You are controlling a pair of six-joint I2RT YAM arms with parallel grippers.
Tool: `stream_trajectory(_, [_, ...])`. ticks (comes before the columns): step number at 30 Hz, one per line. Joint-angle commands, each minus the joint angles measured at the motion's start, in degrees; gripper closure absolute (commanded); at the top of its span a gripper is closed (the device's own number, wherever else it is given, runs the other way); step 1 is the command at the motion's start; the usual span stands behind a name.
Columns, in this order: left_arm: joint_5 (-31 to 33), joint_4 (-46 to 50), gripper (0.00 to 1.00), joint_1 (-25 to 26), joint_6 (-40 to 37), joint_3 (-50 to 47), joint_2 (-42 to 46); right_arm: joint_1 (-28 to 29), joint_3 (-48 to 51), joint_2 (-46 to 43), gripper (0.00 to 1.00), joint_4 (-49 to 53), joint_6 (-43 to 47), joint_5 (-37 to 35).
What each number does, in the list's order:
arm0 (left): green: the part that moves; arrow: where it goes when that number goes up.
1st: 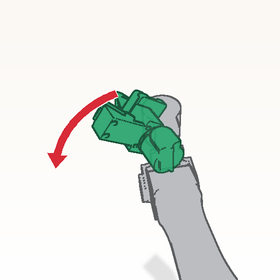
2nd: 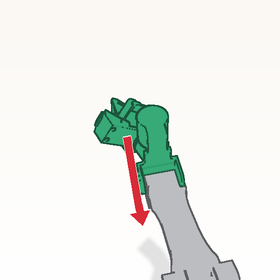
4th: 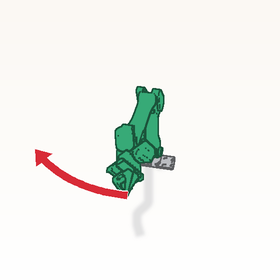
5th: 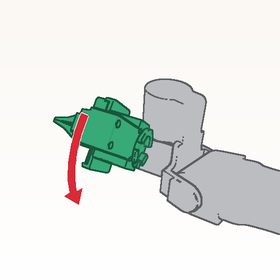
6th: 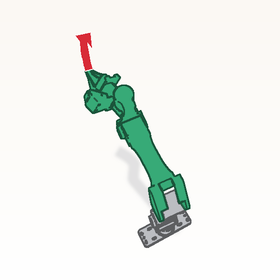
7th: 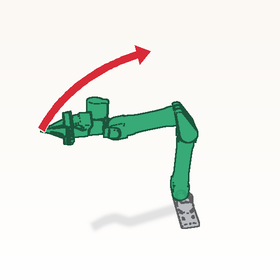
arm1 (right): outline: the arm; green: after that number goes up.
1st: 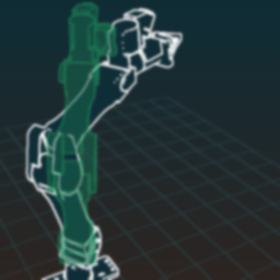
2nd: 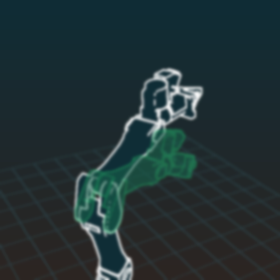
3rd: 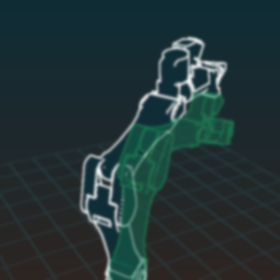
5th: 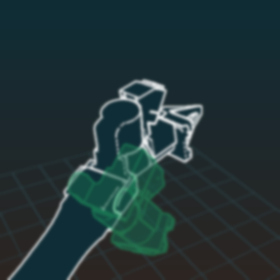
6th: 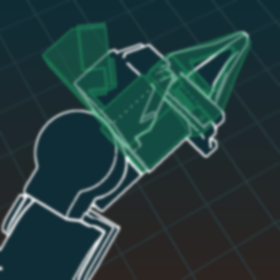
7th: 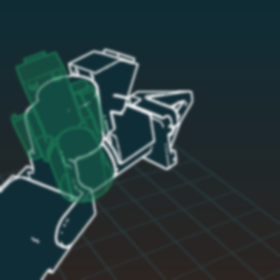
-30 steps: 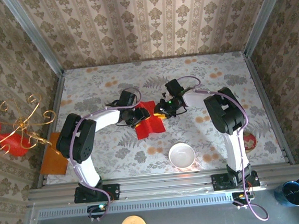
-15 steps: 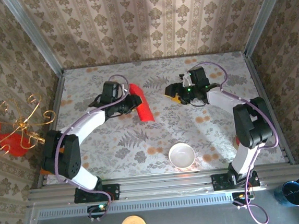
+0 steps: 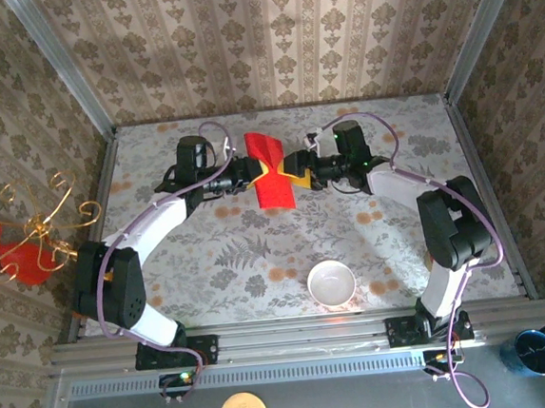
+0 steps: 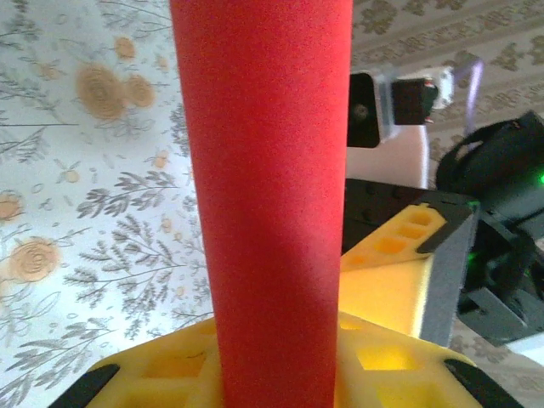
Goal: Fold a paper plane with a square sheet of paper (pick it up from the middle)
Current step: First fold in half a square sheet of paper at the center of the table.
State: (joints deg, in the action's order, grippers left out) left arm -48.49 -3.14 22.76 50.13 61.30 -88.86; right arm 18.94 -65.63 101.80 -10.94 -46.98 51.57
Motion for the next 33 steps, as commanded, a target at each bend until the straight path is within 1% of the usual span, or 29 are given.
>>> stream_trajectory(1, [-4.07, -1.17, 0.72, -0.35, 0.55, 1.58, -0.4, 0.06, -2.08, 1.13, 0.18, -3.67, -1.77, 4.16])
stream_trajectory(4, [-3.65, 1.28, 0.72, -0.43, -0.81, 2.22, -0.92, 0.14, -2.91, 1.17, 0.2, -3.99, -2.14, 5.44])
stream_trajectory(8, [-1.18, 6.01, 0.72, -0.87, -3.41, 3.03, -1.31, -0.12, -3.45, 0.12, 0.31, -1.36, -0.58, 4.62])
stream_trajectory(15, [0.54, 8.55, 0.72, -1.58, -4.59, 2.42, -1.76, -0.65, -2.85, -1.06, 0.45, 1.51, 0.83, 3.06])
stream_trajectory(18, [0.52, 8.68, 0.72, -1.58, -4.78, 2.33, -2.1, -0.7, -2.71, -1.09, 0.52, 1.7, 0.66, 2.83])
stream_trajectory(20, [0.56, 8.85, 0.72, -1.58, -4.73, 2.34, -2.35, -0.7, -3.34, -0.61, 0.61, 2.78, 0.99, 3.42])
stream_trajectory(21, [0.56, 8.85, 0.72, -1.58, -4.7, 2.42, -2.52, -0.69, -3.67, -0.39, 0.63, 3.23, 1.09, 3.66])
stream_trajectory(25, [0.85, 9.12, 0.73, -1.58, -4.61, 2.49, -3.07, -0.66, -3.72, -0.23, 0.66, 4.94, 1.67, 2.62])
stream_trajectory(29, [0.59, 8.77, 0.73, -1.19, -4.36, 2.56, -3.81, -0.69, -3.41, -0.02, 0.72, 4.84, 1.38, 2.42])
stream_trajectory(31, [0.35, 8.59, 0.72, -0.83, -4.19, 2.77, -4.49, -0.72, -3.28, -0.02, 0.77, 5.1, 1.33, 2.01])
stream_trajectory(33, [0.49, 8.6, 0.69, -0.53, -3.82, 2.71, -5.44, -0.78, -3.11, -0.27, 0.86, 6.44, 2.05, 0.45])
